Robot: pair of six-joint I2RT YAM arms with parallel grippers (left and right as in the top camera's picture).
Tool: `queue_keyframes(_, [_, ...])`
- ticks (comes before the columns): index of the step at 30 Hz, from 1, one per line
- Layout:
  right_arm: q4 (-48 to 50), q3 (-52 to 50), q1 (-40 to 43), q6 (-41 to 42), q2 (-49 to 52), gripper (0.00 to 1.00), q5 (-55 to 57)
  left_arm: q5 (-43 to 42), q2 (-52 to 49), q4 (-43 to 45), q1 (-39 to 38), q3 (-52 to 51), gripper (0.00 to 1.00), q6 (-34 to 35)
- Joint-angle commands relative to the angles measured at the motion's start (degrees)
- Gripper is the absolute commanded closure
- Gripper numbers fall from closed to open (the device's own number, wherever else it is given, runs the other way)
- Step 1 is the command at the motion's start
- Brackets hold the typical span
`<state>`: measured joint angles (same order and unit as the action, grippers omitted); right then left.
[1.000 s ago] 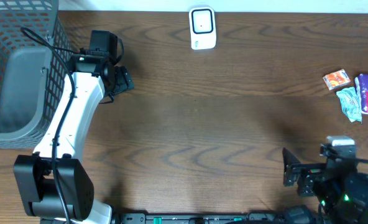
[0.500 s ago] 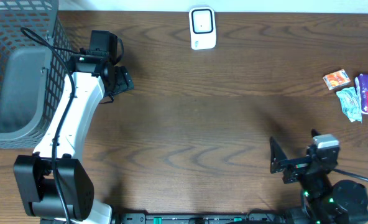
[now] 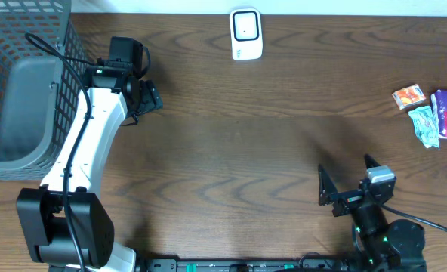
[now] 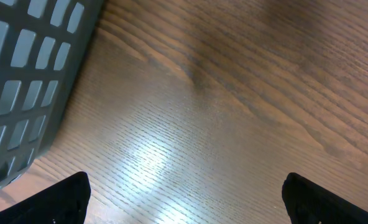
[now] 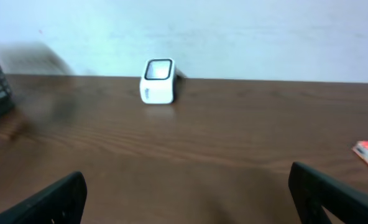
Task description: Scan the item barcode
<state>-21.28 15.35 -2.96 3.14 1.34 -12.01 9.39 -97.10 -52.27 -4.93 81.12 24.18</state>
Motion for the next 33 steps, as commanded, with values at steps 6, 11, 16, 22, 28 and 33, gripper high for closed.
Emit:
queue_keyframes(6, [8.66,-6.40,0.74,-0.87,-1.03,0.01,-1.97,0.96,-0.20,-0.17,0.15,0.48,0.02,0.74])
queue_keyframes(11, [15.17,-9.62,0.72,-0.85,-1.03,0.01,-1.97,0.96,-0.20,-0.17,0.15,0.48,0.02,0.74])
queue_keyframes(16, [21.44,-12.68,0.72,-0.85,-1.03,0.01,-1.84,0.96,-0.20,-0.17,0.15,0.48,0.02,0.72])
queue_keyframes(22, [25.86,-15.06,0.68,-0.63,-1.05,0.01,-1.36,0.96,-0.20,-0.17,0.15,0.48,0.02,0.74])
queue_keyframes(28, [24.46,-15.06,0.66,-0.63,-1.05,0.01,1.27,0.96,-0.20,-0.17,0.15,0.48,0.02,0.72])
queue_keyframes(33, [17.25,-15.06,0.63,-0.48,-1.05,0.01,3.37,0.96,-0.20,-0.17,0.15,0.48,0.02,0.74])
